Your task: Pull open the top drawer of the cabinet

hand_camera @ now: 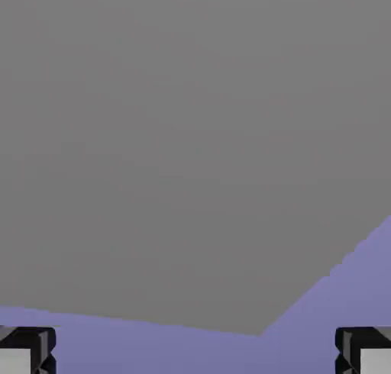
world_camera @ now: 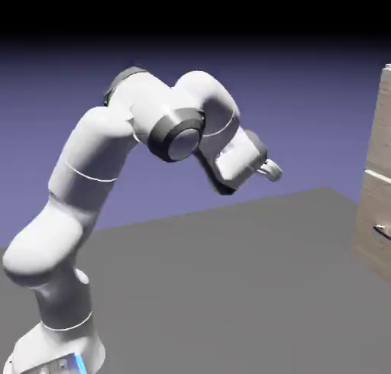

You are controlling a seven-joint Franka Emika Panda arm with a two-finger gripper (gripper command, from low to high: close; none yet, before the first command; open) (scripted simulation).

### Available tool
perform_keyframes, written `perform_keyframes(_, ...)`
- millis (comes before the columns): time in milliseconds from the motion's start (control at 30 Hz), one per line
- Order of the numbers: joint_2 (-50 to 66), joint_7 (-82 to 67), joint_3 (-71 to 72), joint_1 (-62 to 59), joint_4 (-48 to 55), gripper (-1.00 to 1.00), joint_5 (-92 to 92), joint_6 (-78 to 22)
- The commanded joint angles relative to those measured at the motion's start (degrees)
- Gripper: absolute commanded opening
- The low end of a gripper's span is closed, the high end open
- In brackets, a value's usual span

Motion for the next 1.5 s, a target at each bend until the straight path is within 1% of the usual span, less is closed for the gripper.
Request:
perform_keyframes(0, 1.4, -2.5, 1.2, -0.7, 1.1, 0.00, -2.0, -0.2)
perform_keyframes(1000, 44.8, -77.2, 36.9, -22.6, 34.9, 0.00, -62.4, -5.3)
perform_keyframes(1067, 44.9, -77.5, 37.0, -22.7, 35.1, 0.00, -62.6, -5.4)
perform_keyframes(1433, 48.9, -92.8, 37.4, -8.2, 57.4, 0.00, -53.1, 1.7)
perform_keyframes(1467, 48.9, -92.8, 37.4, -8.2, 57.4, -1.00, -53.1, 1.7)
